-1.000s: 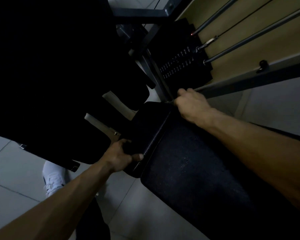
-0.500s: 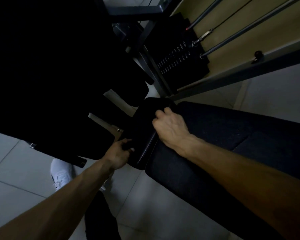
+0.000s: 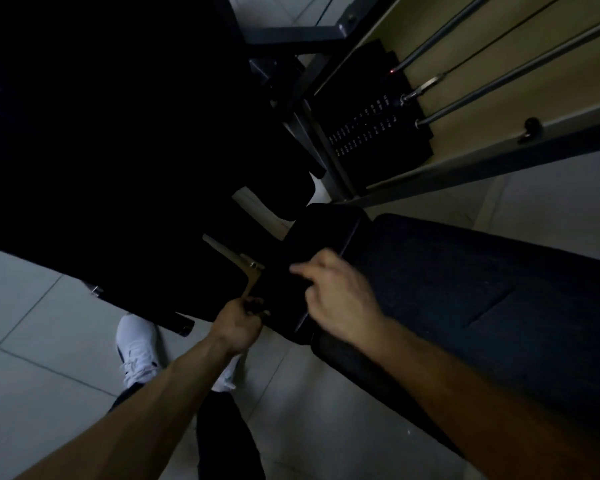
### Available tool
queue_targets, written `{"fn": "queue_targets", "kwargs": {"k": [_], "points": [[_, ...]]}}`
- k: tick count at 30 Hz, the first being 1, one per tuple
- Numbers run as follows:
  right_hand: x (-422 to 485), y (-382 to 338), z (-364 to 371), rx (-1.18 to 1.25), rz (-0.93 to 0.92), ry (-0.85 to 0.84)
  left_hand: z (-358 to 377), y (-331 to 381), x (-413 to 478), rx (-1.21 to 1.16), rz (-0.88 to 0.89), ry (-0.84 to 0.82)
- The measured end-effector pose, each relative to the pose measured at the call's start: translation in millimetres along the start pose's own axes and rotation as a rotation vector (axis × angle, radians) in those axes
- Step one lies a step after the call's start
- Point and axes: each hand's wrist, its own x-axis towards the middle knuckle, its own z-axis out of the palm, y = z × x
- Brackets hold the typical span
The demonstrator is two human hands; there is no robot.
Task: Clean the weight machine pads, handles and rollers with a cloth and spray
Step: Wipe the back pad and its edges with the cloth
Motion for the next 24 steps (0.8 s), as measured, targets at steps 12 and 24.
{"fn": "queue_targets", "kwargs": {"k": [12, 24], "points": [[31.2, 1.4, 40.9, -0.356, -0.428, -0.484, 37.4, -9.7, 5.0, -0.844, -0.333, 0.170], [104.3, -10.5, 97.4, -0.382, -0.407, -0.545, 55.2, -37.7, 15.9, -1.077, -0.272, 0.209]]}}
